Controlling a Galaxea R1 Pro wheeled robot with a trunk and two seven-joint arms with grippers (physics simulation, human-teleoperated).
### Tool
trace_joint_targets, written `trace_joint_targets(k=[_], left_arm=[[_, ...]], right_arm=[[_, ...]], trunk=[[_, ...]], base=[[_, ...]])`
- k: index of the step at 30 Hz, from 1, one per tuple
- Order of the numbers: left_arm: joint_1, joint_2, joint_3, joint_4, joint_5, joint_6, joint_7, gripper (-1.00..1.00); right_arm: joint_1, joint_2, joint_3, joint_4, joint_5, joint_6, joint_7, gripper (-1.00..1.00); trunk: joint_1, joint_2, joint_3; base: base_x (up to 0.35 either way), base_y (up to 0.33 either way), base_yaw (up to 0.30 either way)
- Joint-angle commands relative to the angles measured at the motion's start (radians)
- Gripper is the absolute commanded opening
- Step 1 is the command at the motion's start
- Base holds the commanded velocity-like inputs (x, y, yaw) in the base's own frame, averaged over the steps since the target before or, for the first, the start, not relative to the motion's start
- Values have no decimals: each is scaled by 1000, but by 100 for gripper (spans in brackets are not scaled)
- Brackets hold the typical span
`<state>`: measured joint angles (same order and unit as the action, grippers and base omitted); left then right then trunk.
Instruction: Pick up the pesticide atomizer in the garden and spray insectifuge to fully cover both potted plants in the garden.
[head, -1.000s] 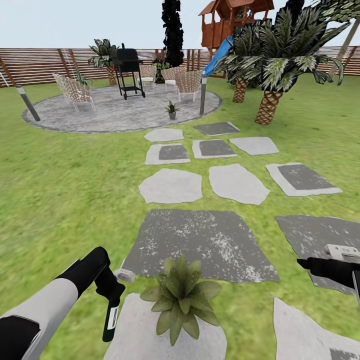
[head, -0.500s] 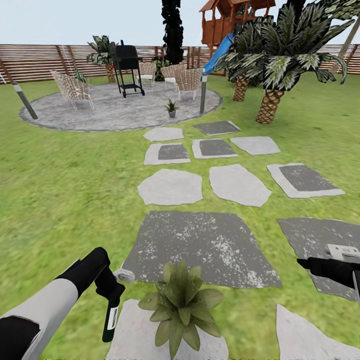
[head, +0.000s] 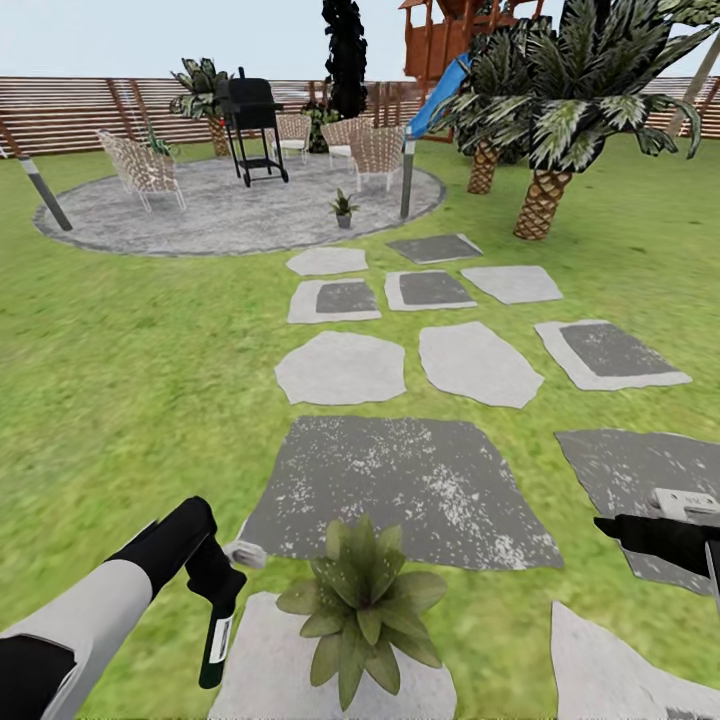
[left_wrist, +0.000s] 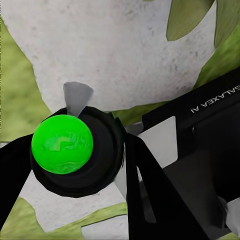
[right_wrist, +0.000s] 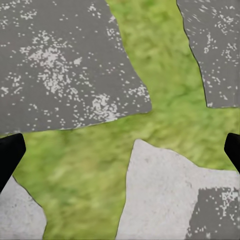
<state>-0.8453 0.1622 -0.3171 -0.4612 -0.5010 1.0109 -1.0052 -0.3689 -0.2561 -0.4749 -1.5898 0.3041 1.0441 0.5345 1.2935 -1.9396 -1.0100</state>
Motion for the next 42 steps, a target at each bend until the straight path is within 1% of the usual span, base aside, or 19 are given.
trace_joint_targets(k=[1,10,12,13,14,17,19,22,28,38,42], left_arm=[[0,1,-2,-2,-8,4,-10,-100],[0,9,-2,-2,-10,3,-7,-100],[0,8,-1,-2,-10,3,21,-100],[0,5,3,-2,-9,4,54,-100],[0,4,5,-1,-9,4,70,-100],[0,0,8,-1,-8,4,86,-100],[0,-1,9,-1,-7,4,92,-100],[0,-1,10,-1,-6,4,96,-100],[0,-5,11,-2,-4,3,97,-100],[0,-3,10,-2,-2,3,97,-100],[0,8,11,-1,-3,3,98,-100]], right_arm=[[-1,0,-1,-1,10,3,10,100],[-1,0,-1,-1,11,3,10,100],[-1,0,-1,-1,11,3,10,100],[-1,0,-1,-1,11,3,10,100],[-1,0,-1,-1,10,3,10,100],[-1,0,-1,-1,11,3,10,100],[-1,0,-1,-1,10,3,10,100],[-1,0,-1,-1,10,3,10,100],[-1,0,-1,-1,11,3,10,100],[-1,0,-1,-1,11,3,10,100],[-1,1,1,-1,10,3,10,100]], trunk=[[0,0,-2],[0,0,-5],[0,0,-5],[4,-7,-8],[8,-14,-11],[19,-35,-20],[19,-35,-20],[19,-35,-20],[42,-77,-39],[42,-77,-39],[42,-77,-39]], base=[[0,0,0],[0,0,0],[0,0,0],[0,0,0],[0,0,0],[0,0,0],[0,0,0],[0,0,0],[0,0,0],[0,0,0],[0,0,0]])
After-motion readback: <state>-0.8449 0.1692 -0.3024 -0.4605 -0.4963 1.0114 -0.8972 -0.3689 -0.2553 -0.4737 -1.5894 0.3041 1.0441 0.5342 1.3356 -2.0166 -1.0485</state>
